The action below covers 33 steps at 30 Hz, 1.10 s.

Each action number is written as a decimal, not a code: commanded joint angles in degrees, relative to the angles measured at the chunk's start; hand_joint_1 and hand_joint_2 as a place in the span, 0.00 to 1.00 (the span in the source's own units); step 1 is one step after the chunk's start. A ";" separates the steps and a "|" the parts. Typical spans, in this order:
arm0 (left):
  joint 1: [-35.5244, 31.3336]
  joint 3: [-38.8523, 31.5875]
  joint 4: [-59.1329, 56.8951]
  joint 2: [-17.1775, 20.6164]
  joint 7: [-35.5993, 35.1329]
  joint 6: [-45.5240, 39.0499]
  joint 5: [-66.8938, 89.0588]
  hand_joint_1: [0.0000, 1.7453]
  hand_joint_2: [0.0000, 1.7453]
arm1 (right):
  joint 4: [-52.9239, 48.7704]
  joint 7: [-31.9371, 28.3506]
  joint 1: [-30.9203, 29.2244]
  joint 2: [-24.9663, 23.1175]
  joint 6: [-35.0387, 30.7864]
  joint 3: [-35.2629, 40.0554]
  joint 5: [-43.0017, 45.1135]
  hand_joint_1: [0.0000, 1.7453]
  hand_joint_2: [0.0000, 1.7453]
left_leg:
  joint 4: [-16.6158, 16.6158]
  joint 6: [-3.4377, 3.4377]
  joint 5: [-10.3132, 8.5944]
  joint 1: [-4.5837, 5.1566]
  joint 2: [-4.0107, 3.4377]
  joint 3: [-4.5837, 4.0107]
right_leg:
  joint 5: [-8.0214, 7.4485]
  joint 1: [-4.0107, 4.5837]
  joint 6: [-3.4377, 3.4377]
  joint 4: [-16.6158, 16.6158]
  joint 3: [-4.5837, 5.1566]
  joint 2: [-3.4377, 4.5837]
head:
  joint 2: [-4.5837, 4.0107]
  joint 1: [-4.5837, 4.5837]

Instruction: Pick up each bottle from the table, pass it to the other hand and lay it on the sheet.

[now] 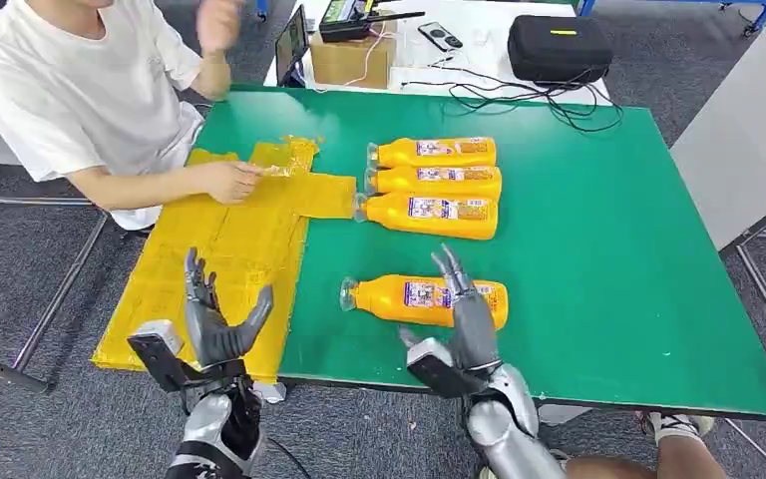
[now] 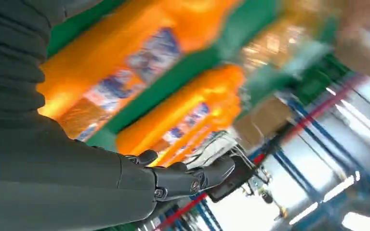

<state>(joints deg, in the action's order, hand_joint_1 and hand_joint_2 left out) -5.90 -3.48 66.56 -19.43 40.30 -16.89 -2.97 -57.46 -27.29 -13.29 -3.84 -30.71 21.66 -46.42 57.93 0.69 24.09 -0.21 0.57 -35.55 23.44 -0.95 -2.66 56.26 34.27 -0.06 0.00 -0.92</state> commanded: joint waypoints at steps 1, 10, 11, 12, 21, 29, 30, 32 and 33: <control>-0.12 -5.76 1.09 -0.37 -0.30 0.25 0.46 0.00 1.00 | -0.52 9.32 -1.65 6.63 1.11 6.19 -14.72 0.00 1.00 | -0.02 -0.02 0.10 0.00 -0.11 0.20 | 0.07 0.02 0.08 -0.02 -0.18 0.07 | 0.00 -0.04; 0.04 -6.72 1.37 -0.45 -0.30 0.77 0.71 0.00 1.00 | 1.20 18.15 -5.53 7.63 5.04 4.38 -20.66 0.00 1.00 | 0.04 -0.02 0.10 0.00 -0.18 0.16 | 0.04 0.02 0.09 0.03 -0.11 0.14 | 0.00 -0.04; -0.11 -6.65 1.13 -0.37 -0.30 0.61 0.96 0.00 1.00 | 2.28 19.27 -6.46 8.07 5.51 4.13 -21.77 0.00 1.00 | 0.08 -0.04 0.19 -0.02 -0.25 0.31 | 0.11 0.05 0.15 0.07 -0.25 0.19 | 0.00 -0.04; -0.11 -6.66 1.12 -0.36 -0.30 0.63 0.93 0.00 1.00 | 2.28 19.36 -6.63 8.18 5.38 4.03 -21.87 0.00 1.00 | 0.03 -0.01 0.09 0.00 -0.15 0.16 | 0.04 0.02 0.09 0.01 -0.13 0.11 | 0.00 -0.02; -0.92 -6.82 0.05 -0.19 -0.30 0.93 0.71 0.00 1.00 | 7.32 22.10 -9.53 8.63 10.16 2.87 -22.40 0.00 1.00 | -0.03 -0.03 0.05 0.01 -0.05 0.17 | 0.04 0.01 0.08 -0.02 -0.16 0.01 | 0.00 -0.02; -1.02 -7.02 -0.09 -0.18 -0.30 0.88 0.71 0.00 1.00 | 11.13 24.37 -12.10 8.35 12.59 3.54 -23.66 0.00 1.00 | 0.01 -0.04 0.11 0.01 -0.13 0.27 | 0.07 0.02 0.11 0.01 -0.23 0.09 | 0.00 -0.02; -1.05 -7.11 -0.16 -0.16 -0.30 0.91 0.62 0.00 1.00 | 11.98 24.87 -12.67 8.42 13.68 3.62 -23.72 0.00 1.00 | 0.00 -0.02 0.07 0.03 -0.11 0.18 | 0.03 0.00 0.08 0.00 -0.15 0.08 | 0.00 -0.04; -1.16 -7.31 -0.41 -0.09 -0.30 1.07 0.40 0.00 1.00 | 13.65 25.49 -13.62 8.77 15.87 3.76 -23.78 0.00 1.00 | 0.05 -0.05 0.18 -0.01 -0.23 0.39 | 0.11 0.05 0.15 0.02 -0.33 0.16 | 0.00 -0.04; -1.33 -7.47 -0.57 -0.10 -0.30 1.02 0.45 0.00 1.00 | 15.37 26.32 -14.69 9.14 18.74 4.46 -24.34 0.00 1.00 | 0.00 -0.02 0.06 0.02 -0.11 0.19 | 0.03 0.01 0.08 -0.01 -0.17 0.06 | 0.00 -0.02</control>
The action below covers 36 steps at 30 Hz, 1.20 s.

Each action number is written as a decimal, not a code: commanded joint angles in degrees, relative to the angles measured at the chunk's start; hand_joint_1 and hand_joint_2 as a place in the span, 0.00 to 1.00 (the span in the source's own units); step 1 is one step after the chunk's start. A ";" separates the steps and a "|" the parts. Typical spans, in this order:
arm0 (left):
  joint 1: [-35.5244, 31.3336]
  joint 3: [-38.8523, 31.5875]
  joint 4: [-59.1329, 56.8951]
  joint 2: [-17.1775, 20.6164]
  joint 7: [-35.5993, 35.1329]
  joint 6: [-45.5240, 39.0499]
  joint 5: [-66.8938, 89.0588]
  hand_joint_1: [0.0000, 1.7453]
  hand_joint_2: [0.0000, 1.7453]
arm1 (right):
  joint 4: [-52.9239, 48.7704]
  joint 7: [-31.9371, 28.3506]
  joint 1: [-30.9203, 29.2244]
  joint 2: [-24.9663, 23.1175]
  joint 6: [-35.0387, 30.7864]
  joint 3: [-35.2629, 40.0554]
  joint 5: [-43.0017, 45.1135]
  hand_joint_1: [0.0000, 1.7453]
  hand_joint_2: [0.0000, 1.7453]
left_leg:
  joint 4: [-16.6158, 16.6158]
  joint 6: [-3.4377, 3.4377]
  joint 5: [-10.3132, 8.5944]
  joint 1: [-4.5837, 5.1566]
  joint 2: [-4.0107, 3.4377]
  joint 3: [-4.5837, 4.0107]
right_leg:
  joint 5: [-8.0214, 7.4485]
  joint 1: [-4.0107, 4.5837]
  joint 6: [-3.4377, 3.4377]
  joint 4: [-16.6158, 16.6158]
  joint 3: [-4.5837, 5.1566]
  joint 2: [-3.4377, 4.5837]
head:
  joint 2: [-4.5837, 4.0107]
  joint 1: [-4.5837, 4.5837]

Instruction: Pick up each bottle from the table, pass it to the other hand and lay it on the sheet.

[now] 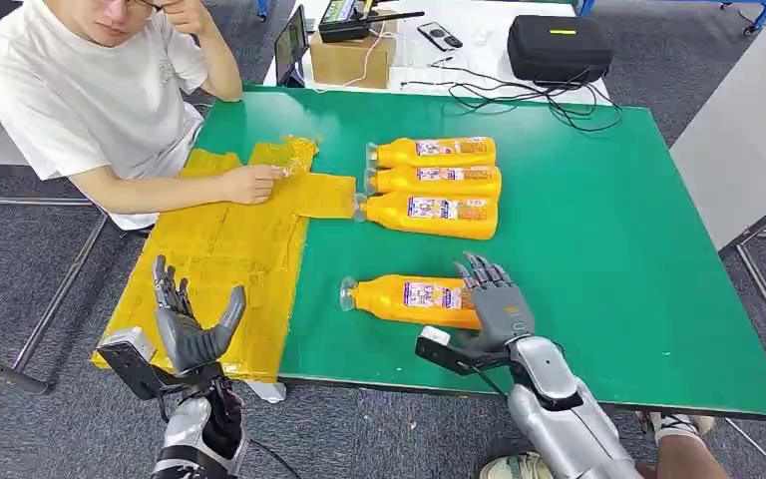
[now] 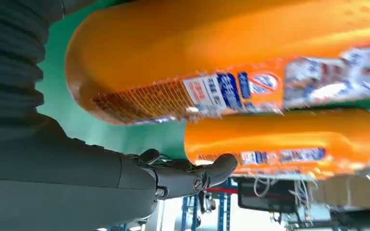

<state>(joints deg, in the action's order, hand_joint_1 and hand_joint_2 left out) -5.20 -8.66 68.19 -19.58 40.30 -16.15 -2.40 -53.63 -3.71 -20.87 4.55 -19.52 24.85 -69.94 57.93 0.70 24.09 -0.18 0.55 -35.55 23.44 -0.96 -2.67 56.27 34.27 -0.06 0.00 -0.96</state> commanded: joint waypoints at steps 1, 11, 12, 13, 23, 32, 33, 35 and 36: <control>-2.14 -2.48 -2.39 0.05 -0.30 0.26 -0.25 0.00 1.00 | 12.69 3.94 -7.85 1.33 9.88 2.20 -1.93 0.00 1.00 | 0.00 -0.03 0.08 -0.01 -0.07 0.23 | 0.06 0.03 0.10 -0.02 -0.23 0.03 | 0.00 0.00; -2.80 -2.38 -3.38 -0.01 -0.30 1.03 0.31 0.00 1.00 | 18.69 3.33 -9.78 2.01 13.79 1.06 1.35 0.00 1.00 | -0.04 -0.03 0.03 -0.02 0.05 0.43 | 0.02 0.03 0.10 -0.09 -0.43 -0.07 | 0.00 0.00; -2.80 -2.38 -3.38 -0.01 -0.30 1.03 0.31 0.00 1.00 | 18.69 3.33 -9.78 2.01 13.79 1.06 1.35 0.00 1.00 | -0.05 -0.02 0.01 -0.01 0.04 0.40 | 0.01 0.03 0.08 -0.10 -0.41 -0.06 | 0.00 0.02; -2.80 -2.38 -3.38 -0.01 -0.30 1.03 0.31 0.00 1.00 | 18.69 3.33 -9.78 2.01 13.79 1.06 1.35 0.00 1.00 | -0.04 -0.02 0.01 -0.02 0.00 0.40 | 0.00 0.03 0.07 -0.10 -0.39 -0.05 | 0.00 0.00; -3.83 -1.39 -5.11 -0.07 -0.30 1.41 -0.08 0.00 1.00 | 26.40 -3.62 -14.16 0.66 14.82 0.06 6.38 1.00 1.00 | -0.04 0.02 -0.04 0.00 -0.04 0.57 | -0.06 0.02 0.06 -0.09 -0.53 -0.04 | 0.00 0.00; -4.12 -0.51 -5.97 -0.04 -0.30 1.94 0.08 0.00 1.00 | 29.30 -8.63 -12.87 0.22 16.16 -0.78 10.37 1.00 1.00 | -0.09 0.05 -0.06 -0.05 0.11 0.67 | -0.04 0.07 0.05 -0.17 -0.69 -0.17 | 0.00 0.00; -4.17 -0.44 -6.13 -0.02 -0.30 2.02 0.04 0.00 1.00 | 29.86 -8.80 -13.15 0.24 17.43 -0.69 10.54 1.00 1.00 | -0.07 0.06 -0.05 -0.01 0.05 0.67 | -0.05 0.03 0.01 -0.12 -0.66 -0.10 | 0.00 0.02; -3.69 -0.29 -5.73 -0.05 -0.30 2.25 0.02 0.00 1.00 | 30.42 -9.71 -12.73 0.47 18.96 -0.47 11.11 1.00 1.00 | -0.08 0.05 -0.04 -0.04 0.06 0.69 | -0.04 0.06 0.04 -0.14 -0.69 -0.12 | 0.00 0.02; -3.39 -0.28 -5.41 -0.07 -0.30 2.29 -0.02 0.00 1.00 | 30.23 -10.12 -12.30 0.51 18.82 -0.40 11.39 1.00 1.00 | -0.16 0.04 -0.04 -0.05 0.09 0.78 | -0.03 0.08 0.08 -0.23 -0.80 -0.17 | 0.00 0.02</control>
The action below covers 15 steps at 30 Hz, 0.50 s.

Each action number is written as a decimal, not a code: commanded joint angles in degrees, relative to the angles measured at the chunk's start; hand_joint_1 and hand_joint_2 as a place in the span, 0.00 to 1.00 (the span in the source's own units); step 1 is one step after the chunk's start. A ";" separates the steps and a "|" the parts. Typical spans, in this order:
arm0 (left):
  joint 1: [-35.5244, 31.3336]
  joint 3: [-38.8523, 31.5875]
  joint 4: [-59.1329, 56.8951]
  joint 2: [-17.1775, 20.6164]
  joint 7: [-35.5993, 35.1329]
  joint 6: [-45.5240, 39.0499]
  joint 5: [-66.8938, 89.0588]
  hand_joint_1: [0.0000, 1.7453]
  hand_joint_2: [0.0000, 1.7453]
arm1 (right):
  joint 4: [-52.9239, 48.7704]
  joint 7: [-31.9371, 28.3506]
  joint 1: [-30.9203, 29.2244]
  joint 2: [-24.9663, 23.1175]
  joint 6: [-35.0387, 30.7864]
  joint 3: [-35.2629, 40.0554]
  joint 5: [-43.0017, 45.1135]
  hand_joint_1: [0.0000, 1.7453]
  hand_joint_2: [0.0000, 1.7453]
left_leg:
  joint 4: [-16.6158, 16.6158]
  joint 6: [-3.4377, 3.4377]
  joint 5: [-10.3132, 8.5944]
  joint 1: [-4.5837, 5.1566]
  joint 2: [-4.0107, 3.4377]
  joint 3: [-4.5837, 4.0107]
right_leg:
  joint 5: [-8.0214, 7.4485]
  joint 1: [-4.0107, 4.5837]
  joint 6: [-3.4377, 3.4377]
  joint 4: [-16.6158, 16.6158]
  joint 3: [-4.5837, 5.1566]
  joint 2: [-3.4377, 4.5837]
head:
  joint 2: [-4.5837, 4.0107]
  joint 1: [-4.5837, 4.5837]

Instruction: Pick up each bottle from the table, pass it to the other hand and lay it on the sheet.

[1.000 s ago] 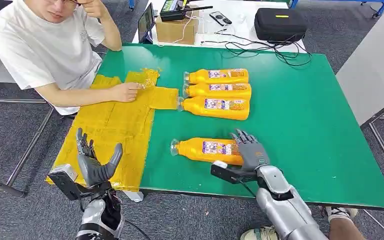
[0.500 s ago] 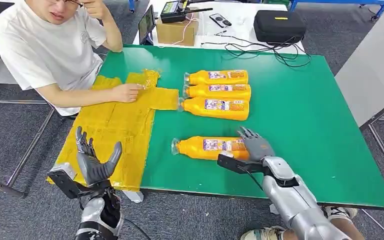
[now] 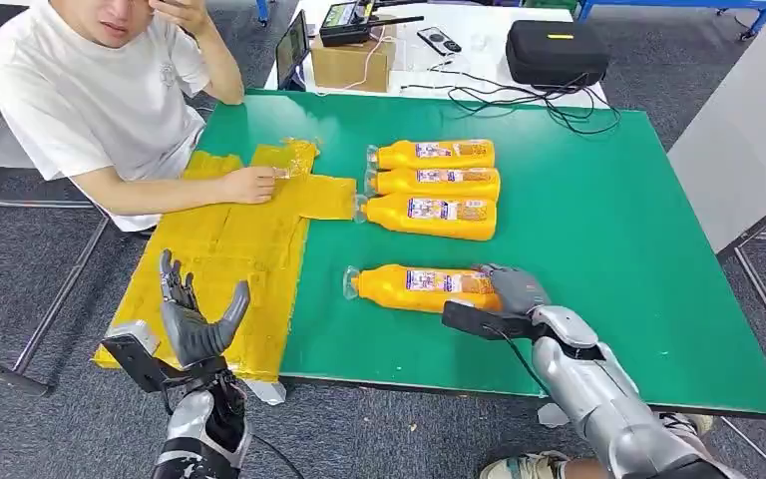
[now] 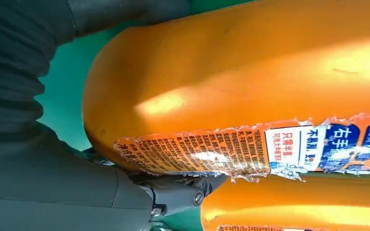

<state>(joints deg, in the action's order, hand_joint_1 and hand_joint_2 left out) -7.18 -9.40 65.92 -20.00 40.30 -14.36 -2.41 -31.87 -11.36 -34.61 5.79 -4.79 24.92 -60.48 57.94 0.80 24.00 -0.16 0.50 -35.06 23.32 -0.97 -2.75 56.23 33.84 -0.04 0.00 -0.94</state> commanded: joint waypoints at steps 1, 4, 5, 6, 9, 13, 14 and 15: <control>-1.24 0.53 -3.04 0.48 -0.30 0.84 -0.72 0.00 1.00 | 8.09 -4.27 2.29 -1.01 4.28 -1.90 4.15 1.00 1.00 | -0.07 -0.04 0.03 -0.05 0.11 0.18 | 0.06 0.06 0.08 -0.10 -0.23 -0.13 | 0.00 -0.02; -1.05 0.50 -2.90 0.43 -0.30 0.90 -0.69 0.00 1.00 | 7.95 -5.18 2.68 -1.00 4.55 -2.26 4.87 1.00 1.00 | -0.08 -0.04 0.03 -0.06 0.10 0.19 | 0.05 0.07 0.08 -0.12 -0.23 -0.14 | 0.00 0.00; -1.05 0.50 -2.90 0.43 -0.30 0.90 -0.69 0.00 1.00 | 7.95 -5.18 2.68 -1.00 4.55 -2.26 4.87 1.00 1.00 | -0.12 -0.06 0.03 -0.08 0.17 0.25 | 0.07 0.09 0.12 -0.17 -0.32 -0.21 | 0.00 0.00; -1.05 0.50 -2.90 0.43 -0.30 0.90 -0.69 0.00 1.00 | 7.95 -5.18 2.68 -1.00 4.55 -2.26 4.87 1.00 1.00 | -0.09 -0.05 0.03 -0.06 0.13 0.22 | 0.06 0.08 0.10 -0.14 -0.26 -0.16 | 0.00 0.00; -1.09 1.07 -2.83 0.44 -0.30 1.73 -0.02 0.00 1.00 | 5.09 -14.78 5.74 -0.73 9.11 -6.70 14.39 1.00 1.00 | -0.11 -0.06 0.04 -0.09 0.05 0.27 | 0.03 0.10 0.11 -0.17 -0.30 -0.11 | 0.00 -0.04; -0.19 1.16 -0.95 0.32 -0.30 1.38 -0.22 0.00 1.00 | -1.36 -19.61 9.94 -4.44 5.79 -14.16 25.96 1.00 1.00 | -0.08 -0.06 0.05 -0.10 -0.07 0.32 | 0.03 0.12 0.11 -0.16 -0.28 -0.09 | 0.00 0.00; 0.76 0.99 1.35 0.28 -0.30 3.98 -1.89 0.00 1.00 | -4.03 -20.50 10.95 -6.56 5.03 -17.24 30.41 1.00 1.00 | -0.12 -0.08 0.06 -0.10 -0.07 0.35 | 0.04 0.12 0.16 -0.18 -0.34 -0.10 | 0.00 0.00; 0.70 -0.13 0.36 0.00 -0.30 5.05 -2.46 0.00 1.00 | -6.08 -20.39 11.75 -7.36 5.01 -18.23 32.69 1.00 1.00 | -0.13 -0.10 0.09 -0.10 -0.05 0.38 | 0.09 0.13 0.20 -0.17 -0.38 -0.11 | 0.00 0.00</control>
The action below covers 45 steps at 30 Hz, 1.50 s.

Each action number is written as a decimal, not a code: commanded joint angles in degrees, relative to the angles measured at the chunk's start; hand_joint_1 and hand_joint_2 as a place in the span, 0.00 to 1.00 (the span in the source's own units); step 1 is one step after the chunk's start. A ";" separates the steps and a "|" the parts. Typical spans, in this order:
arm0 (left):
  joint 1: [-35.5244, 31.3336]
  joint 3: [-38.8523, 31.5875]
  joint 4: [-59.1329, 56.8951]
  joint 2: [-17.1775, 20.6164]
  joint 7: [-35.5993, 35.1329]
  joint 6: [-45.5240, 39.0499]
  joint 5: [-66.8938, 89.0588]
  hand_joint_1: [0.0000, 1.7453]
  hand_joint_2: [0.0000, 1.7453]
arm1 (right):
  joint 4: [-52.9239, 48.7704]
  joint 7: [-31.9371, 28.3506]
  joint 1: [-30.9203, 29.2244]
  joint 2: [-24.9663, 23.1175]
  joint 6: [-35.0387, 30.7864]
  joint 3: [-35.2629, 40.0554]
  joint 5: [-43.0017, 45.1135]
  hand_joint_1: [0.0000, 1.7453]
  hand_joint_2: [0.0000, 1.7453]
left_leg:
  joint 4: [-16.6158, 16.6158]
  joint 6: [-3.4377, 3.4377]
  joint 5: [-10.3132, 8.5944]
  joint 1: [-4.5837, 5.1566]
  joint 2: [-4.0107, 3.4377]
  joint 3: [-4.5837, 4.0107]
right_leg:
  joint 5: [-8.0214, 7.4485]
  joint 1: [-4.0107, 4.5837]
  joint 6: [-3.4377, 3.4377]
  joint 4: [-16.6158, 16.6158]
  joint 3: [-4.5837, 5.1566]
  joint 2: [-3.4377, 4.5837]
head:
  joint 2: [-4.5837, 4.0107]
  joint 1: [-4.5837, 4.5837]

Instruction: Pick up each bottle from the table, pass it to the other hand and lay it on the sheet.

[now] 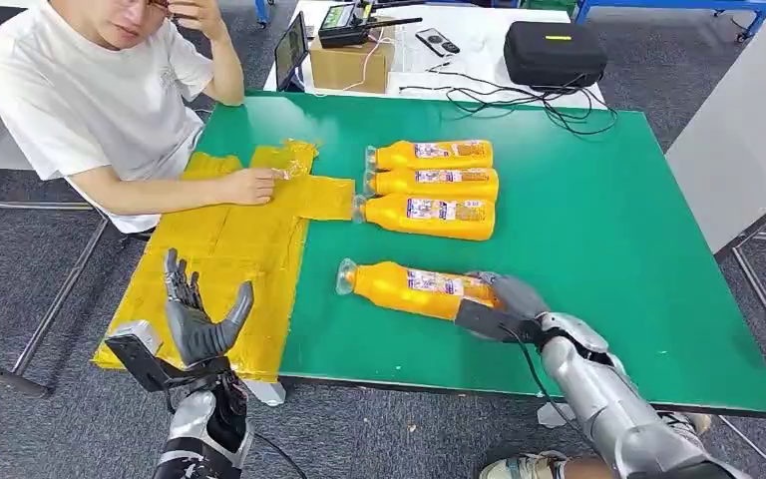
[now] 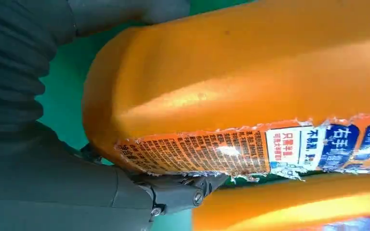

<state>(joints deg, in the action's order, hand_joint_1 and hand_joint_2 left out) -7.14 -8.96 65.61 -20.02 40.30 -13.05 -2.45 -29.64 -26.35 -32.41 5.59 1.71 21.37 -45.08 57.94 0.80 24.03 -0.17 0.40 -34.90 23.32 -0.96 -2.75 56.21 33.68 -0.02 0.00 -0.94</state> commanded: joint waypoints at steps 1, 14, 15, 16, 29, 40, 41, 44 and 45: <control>0.54 -1.11 -0.02 0.02 -0.30 4.66 -3.45 0.00 1.00 | -10.18 -4.96 10.24 -7.96 -1.36 -15.41 19.31 1.00 1.00 | -0.03 -0.06 0.07 -0.04 -0.07 0.02 | 0.04 0.05 0.10 -0.01 -0.02 0.10 | 0.00 -0.02; 4.85 11.88 4.24 3.36 -0.30 11.96 2.21 0.00 1.00 | -25.86 -6.45 19.17 -13.89 -1.37 -18.72 36.46 1.00 1.00 | -0.02 -0.03 0.01 0.00 0.12 -0.52 | 0.06 -0.01 0.03 0.05 0.46 -0.03 | 0.00 -0.02; 5.01 11.86 3.42 3.02 -0.30 12.76 1.52 0.00 1.00 | -25.85 -6.45 19.44 -13.84 -1.38 -18.23 36.27 1.00 1.00 | 0.05 -0.07 0.19 -0.04 0.05 -0.28 | 0.21 0.04 0.15 0.10 0.23 0.00 | 0.00 -0.02; 5.95 13.78 4.46 3.19 -0.30 15.60 1.88 0.00 1.00 | -26.17 -6.50 20.20 -13.47 -1.81 -16.79 34.88 1.00 1.00 | -0.03 -0.04 0.04 -0.01 0.13 -0.50 | 0.08 0.00 0.06 0.03 0.43 -0.04 | 0.00 0.00; 6.91 18.31 1.92 2.33 -0.30 16.38 0.79 0.00 1.00 | -29.48 -5.68 24.78 -11.50 -2.24 -7.29 25.18 1.00 1.00 | 0.00 -0.08 0.25 -0.02 0.03 -0.20 | 0.26 0.04 0.18 0.03 0.14 0.03 | 0.00 -0.02; 1.97 29.29 -7.00 3.93 -0.30 16.38 4.07 0.00 1.00 | -21.45 -6.63 20.24 -10.85 2.11 10.71 18.45 1.00 1.00 | -0.06 -0.05 0.06 0.02 0.12 -0.50 | 0.10 -0.02 0.09 -0.02 0.44 -0.03 | 0.00 -0.04; 1.84 29.39 -7.42 3.96 -0.30 17.03 3.88 0.00 1.00 | -21.08 -6.68 19.86 -10.70 2.06 11.22 17.93 1.00 1.00 | -0.04 -0.07 0.14 -0.05 0.03 -0.36 | 0.13 0.05 0.13 -0.04 0.30 0.06 | 0.00 0.00; 1.37 30.28 -8.88 4.23 -0.30 19.45 4.20 0.00 1.00 | -19.29 -7.29 18.41 -10.57 1.87 12.61 16.85 1.00 1.00 | -0.10 -0.06 0.12 -0.01 -0.01 -0.31 | 0.12 0.02 0.13 -0.09 0.26 0.08 | 0.00 -0.02; 1.30 30.37 -8.97 4.22 -0.30 19.56 4.31 0.00 1.00 | -19.18 -7.39 18.26 -10.63 1.91 12.70 16.84 1.00 1.00 | -0.11 -0.06 0.09 0.00 0.04 -0.36 | 0.10 0.00 0.12 -0.08 0.30 0.04 | 0.00 -0.04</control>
<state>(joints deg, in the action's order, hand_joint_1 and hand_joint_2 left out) -2.78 15.89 63.61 -18.32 40.35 4.15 1.31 -55.89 -32.48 -9.35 -6.69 2.97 25.09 -26.66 57.92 0.80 24.03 -0.14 0.55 -35.60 23.36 -1.01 -2.76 56.23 34.30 -0.05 0.00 -0.98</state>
